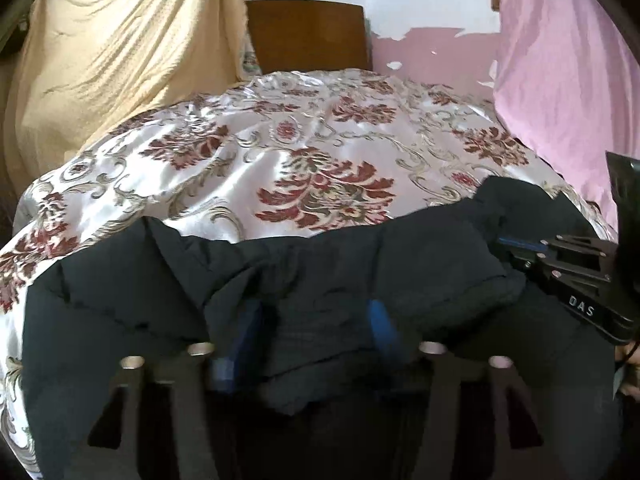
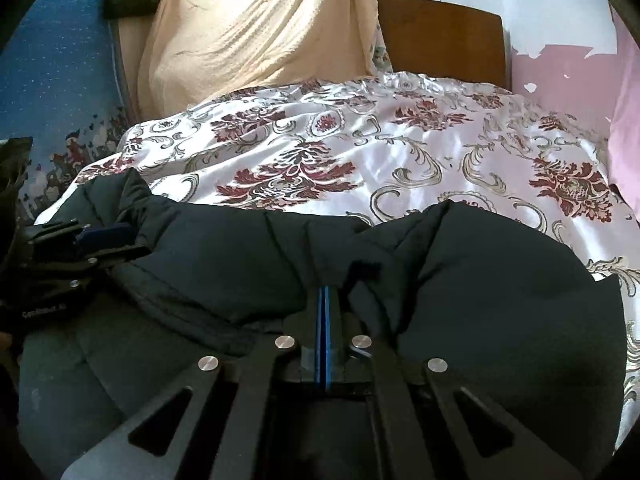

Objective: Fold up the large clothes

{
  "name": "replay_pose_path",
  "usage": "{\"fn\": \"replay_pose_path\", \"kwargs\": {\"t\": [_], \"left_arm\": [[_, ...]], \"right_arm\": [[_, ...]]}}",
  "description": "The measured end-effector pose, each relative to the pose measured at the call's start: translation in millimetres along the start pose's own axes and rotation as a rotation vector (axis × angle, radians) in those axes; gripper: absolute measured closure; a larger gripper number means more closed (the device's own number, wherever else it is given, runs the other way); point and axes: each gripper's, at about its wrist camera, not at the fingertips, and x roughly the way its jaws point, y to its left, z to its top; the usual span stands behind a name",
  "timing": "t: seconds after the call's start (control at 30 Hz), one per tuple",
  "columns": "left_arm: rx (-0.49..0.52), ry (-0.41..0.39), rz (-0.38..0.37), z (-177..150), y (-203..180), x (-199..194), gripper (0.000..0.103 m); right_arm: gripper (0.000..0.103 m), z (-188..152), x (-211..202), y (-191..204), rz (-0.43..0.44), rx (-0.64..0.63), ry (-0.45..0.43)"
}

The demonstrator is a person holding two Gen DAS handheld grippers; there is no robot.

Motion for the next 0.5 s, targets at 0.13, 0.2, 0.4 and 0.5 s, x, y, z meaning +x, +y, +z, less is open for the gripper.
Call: {"fn": "replay_pose_path", "kwargs": {"t": [0.13,0.2,0.4,0.5], "left_arm": [[-0.033,0.005,-0.055,1,8,1,0.034],[-0.037,0.011,-0.059,1,9,2,0.033],[-0.071,-0.015,-0.111,-5,16,-4,0.029],[-0.093,-0.027,-0.155,-12,18,-11,0.021]], "right_arm": [[0.103,1,-2,-7,0.033,0.021,-0.003],[0.103,1,-1,-11,0.055,0.036,-0.003],[0.095,-4,-6,-20,0.136,0.085,-0.024],[0.066,-11,-11,-20,0.220,0.105,-0.037]]}}
